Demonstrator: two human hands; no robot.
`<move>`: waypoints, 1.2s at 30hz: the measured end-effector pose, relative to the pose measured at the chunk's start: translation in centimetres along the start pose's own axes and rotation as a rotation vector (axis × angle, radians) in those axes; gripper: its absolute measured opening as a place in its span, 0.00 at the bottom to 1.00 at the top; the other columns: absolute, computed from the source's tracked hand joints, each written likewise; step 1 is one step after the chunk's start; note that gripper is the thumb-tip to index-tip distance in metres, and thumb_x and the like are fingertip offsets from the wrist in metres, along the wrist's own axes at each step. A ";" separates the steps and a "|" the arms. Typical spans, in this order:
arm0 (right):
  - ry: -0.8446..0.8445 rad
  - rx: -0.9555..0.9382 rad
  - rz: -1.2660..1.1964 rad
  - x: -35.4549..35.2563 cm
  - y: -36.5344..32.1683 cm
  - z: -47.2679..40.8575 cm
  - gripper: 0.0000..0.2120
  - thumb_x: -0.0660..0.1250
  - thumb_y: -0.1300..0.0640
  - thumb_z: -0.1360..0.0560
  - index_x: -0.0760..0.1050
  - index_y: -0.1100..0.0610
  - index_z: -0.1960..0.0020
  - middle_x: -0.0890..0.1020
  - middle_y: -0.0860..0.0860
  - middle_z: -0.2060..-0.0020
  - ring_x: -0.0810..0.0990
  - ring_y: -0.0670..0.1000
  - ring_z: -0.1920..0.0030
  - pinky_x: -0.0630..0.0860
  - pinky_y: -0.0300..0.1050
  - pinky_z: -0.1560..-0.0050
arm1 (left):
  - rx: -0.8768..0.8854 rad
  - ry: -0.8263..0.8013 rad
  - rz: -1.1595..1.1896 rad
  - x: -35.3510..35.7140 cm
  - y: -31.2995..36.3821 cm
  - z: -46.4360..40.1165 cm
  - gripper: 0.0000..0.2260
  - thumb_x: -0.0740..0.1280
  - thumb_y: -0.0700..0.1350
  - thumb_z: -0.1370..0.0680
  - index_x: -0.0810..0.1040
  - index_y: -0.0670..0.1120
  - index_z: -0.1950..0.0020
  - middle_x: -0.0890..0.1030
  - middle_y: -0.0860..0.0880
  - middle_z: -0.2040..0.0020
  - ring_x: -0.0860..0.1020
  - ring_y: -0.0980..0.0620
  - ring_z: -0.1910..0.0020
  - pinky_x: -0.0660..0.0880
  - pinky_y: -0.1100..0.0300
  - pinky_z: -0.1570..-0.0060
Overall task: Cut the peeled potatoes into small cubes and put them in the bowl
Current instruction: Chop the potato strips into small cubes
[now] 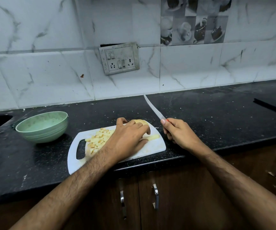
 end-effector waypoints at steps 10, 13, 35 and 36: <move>-0.265 0.105 0.709 -2.4 -3.4 3.6 0.19 0.54 0.43 0.18 0.76 0.51 0.58 0.78 0.46 0.66 0.78 0.49 0.61 0.75 0.49 0.55 | 0.039 -0.021 0.151 0.1 -1.1 1.1 0.08 0.63 0.54 0.19 0.77 0.56 0.42 0.73 0.61 0.54 0.69 0.60 0.50 0.59 0.47 0.35; -0.279 0.110 0.883 -3.0 -4.4 5.6 0.18 0.52 0.42 0.17 0.73 0.50 0.58 0.77 0.47 0.60 0.79 0.54 0.55 0.76 0.52 0.50 | 0.039 -0.064 0.223 0.4 -1.6 1.4 0.12 0.61 0.55 0.20 0.79 0.55 0.41 0.71 0.61 0.53 0.68 0.61 0.49 0.56 0.49 0.34; -0.297 0.056 1.065 -0.3 -5.3 7.2 0.16 0.51 0.45 0.17 0.73 0.52 0.46 0.80 0.54 0.46 0.79 0.59 0.46 0.69 0.51 0.54 | 0.043 -0.058 0.278 0.2 -1.5 1.9 0.18 0.59 0.51 0.21 0.81 0.56 0.36 0.72 0.59 0.51 0.68 0.62 0.49 0.54 0.49 0.34; -0.295 0.044 1.075 0.3 -5.2 6.9 0.16 0.50 0.46 0.17 0.73 0.53 0.45 0.80 0.54 0.45 0.79 0.59 0.45 0.68 0.51 0.54 | 0.042 -0.053 0.272 0.2 -1.5 1.9 0.17 0.59 0.51 0.21 0.82 0.56 0.36 0.72 0.60 0.52 0.68 0.62 0.49 0.55 0.49 0.34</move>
Point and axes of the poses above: each hand's wrist, its own z-axis away from the middle knuckle, its own x-axis out of the palm, y = z × x, the point moved 8 cm from there along -z, towards the middle knuckle
